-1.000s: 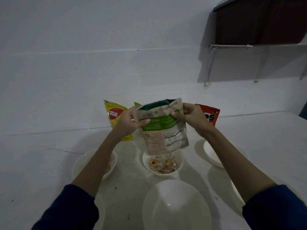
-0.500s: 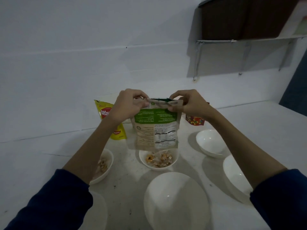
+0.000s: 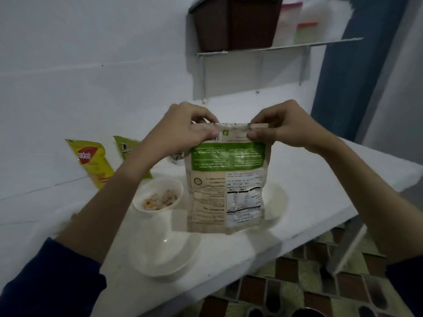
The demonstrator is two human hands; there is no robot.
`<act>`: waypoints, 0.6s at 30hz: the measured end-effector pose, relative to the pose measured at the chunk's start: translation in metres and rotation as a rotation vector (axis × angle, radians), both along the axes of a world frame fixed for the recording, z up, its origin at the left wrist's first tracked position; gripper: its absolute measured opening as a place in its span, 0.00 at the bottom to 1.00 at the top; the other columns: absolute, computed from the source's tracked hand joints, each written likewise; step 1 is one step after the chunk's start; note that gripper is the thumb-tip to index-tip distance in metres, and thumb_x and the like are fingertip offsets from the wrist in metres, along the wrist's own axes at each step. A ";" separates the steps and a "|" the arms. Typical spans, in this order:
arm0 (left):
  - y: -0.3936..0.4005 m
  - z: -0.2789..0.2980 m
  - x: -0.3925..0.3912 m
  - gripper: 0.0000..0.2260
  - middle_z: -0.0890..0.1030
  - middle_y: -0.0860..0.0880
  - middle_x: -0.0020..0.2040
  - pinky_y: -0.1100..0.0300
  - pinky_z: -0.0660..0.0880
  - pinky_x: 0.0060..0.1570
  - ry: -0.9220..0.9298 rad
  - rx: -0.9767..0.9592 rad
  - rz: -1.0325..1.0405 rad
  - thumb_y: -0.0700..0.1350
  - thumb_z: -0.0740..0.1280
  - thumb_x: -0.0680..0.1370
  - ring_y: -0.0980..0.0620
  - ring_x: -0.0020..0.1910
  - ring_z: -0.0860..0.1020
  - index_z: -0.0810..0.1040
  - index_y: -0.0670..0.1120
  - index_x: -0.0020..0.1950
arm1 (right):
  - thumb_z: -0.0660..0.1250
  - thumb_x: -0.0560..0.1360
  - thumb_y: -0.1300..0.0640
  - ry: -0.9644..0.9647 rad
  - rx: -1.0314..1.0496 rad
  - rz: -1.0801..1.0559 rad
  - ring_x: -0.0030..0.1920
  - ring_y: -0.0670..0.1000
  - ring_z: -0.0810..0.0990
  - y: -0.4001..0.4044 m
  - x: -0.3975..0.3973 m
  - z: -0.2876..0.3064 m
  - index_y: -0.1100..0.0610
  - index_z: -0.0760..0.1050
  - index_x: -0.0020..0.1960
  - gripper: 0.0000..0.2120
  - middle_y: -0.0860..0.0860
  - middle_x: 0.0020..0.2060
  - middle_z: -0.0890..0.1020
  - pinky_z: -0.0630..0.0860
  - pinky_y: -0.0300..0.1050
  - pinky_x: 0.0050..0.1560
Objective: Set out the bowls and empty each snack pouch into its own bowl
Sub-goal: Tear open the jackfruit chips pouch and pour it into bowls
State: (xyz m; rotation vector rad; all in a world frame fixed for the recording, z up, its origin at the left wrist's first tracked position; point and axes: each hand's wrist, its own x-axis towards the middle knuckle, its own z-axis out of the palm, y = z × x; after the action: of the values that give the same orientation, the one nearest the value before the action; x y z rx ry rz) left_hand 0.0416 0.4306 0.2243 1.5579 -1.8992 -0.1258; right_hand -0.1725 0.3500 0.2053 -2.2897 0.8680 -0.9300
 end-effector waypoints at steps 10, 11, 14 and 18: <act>0.010 -0.111 -0.227 0.08 0.80 0.52 0.41 0.58 0.76 0.44 0.117 0.308 -0.159 0.47 0.73 0.69 0.54 0.43 0.79 0.79 0.55 0.46 | 0.74 0.68 0.57 0.333 0.187 0.000 0.36 0.42 0.80 0.027 -0.236 -0.080 0.57 0.81 0.44 0.07 0.54 0.41 0.84 0.77 0.32 0.36; 0.009 -0.126 -0.244 0.09 0.80 0.53 0.41 0.55 0.77 0.46 0.122 0.361 -0.168 0.47 0.74 0.69 0.53 0.44 0.79 0.78 0.56 0.46 | 0.74 0.68 0.57 0.375 0.232 0.002 0.37 0.43 0.80 0.029 -0.254 -0.094 0.55 0.81 0.43 0.05 0.53 0.40 0.84 0.77 0.34 0.38; 0.006 -0.177 -0.284 0.11 0.82 0.51 0.41 0.55 0.78 0.43 0.118 0.459 -0.238 0.46 0.73 0.69 0.51 0.42 0.81 0.77 0.57 0.48 | 0.74 0.67 0.57 0.482 0.296 -0.007 0.34 0.48 0.78 0.030 -0.290 -0.144 0.42 0.73 0.31 0.14 0.45 0.31 0.79 0.77 0.48 0.40; -0.002 -0.255 -0.314 0.09 0.78 0.53 0.42 0.59 0.76 0.39 0.049 0.524 -0.209 0.46 0.70 0.73 0.53 0.41 0.78 0.76 0.53 0.52 | 0.72 0.68 0.56 0.562 0.371 -0.061 0.39 0.50 0.79 0.023 -0.309 -0.223 0.47 0.73 0.34 0.10 0.48 0.34 0.78 0.76 0.46 0.41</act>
State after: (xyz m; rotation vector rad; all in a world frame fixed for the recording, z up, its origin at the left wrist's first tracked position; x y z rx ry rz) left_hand -0.2723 0.4283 -0.0304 1.6489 -2.0909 -0.8004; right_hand -0.4815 0.3729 -0.0177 -2.2172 1.2236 -0.1074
